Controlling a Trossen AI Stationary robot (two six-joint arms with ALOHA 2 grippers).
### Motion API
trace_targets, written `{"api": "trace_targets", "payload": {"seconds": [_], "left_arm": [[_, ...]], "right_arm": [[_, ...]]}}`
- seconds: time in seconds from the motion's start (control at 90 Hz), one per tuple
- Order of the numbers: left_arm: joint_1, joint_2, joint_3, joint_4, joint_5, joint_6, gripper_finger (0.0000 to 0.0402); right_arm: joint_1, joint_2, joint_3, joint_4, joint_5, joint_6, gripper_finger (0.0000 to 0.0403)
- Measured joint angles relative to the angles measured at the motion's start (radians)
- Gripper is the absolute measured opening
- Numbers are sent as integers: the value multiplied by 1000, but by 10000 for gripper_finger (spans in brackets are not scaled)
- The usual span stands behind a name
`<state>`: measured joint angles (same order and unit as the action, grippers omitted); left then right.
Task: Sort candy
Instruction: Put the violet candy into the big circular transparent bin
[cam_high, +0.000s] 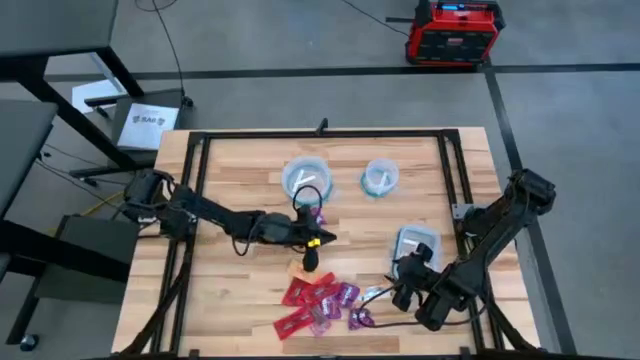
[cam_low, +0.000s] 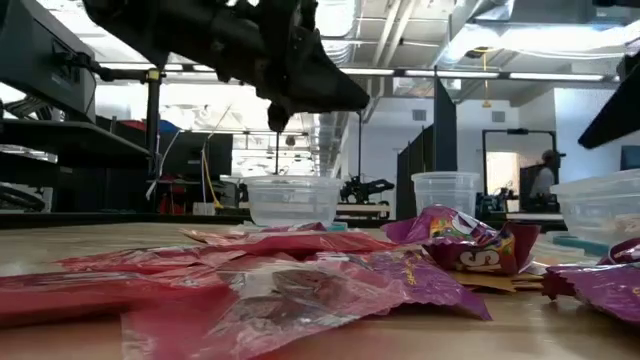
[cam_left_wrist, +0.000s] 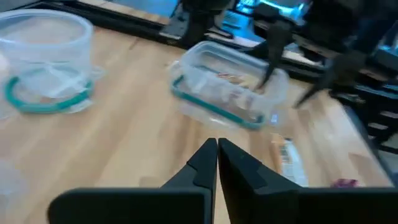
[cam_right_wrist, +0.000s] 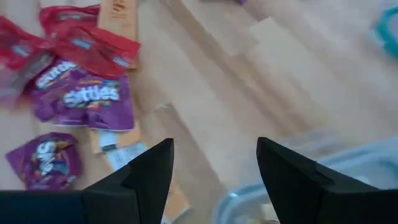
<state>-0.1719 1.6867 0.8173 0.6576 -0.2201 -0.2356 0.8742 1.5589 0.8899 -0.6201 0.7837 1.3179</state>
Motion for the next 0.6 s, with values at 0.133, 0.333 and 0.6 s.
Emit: {"api": "trace_targets", "payload": {"seconds": [0.133,0.333,0.6], "left_arm": [[3,0,0,-24,92,109,8],[-1,0,48,-241,141,195,75],[-2,0,197,-678,112,185,122]], "right_arm": [[-6,0,-26,155,1,-17,214],[-9,0,-29,256,3,-80,214],[-54,0,-29,262,7,-97,214]]}}
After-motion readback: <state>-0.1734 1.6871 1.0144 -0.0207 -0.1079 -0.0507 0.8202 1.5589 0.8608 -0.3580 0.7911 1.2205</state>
